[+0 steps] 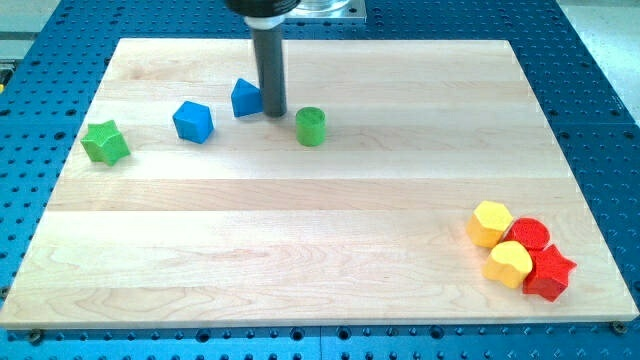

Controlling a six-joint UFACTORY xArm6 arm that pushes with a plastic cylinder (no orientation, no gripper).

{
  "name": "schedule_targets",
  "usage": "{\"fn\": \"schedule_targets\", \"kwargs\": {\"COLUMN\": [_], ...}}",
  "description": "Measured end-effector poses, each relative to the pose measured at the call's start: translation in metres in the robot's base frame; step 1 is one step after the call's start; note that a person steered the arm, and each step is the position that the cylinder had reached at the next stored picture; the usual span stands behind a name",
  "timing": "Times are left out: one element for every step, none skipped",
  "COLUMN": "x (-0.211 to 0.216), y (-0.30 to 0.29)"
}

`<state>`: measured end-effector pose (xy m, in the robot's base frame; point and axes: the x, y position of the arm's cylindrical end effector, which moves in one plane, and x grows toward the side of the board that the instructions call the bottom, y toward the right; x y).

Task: Move the blue blocks towards the green star

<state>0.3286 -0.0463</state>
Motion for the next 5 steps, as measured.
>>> {"fn": "schedule_targets", "kwargs": {"x": [-0.025,0.005,0.048,0.037,0.022], "y": [0.011,-0.048,-0.105,-0.097,-0.097]}}
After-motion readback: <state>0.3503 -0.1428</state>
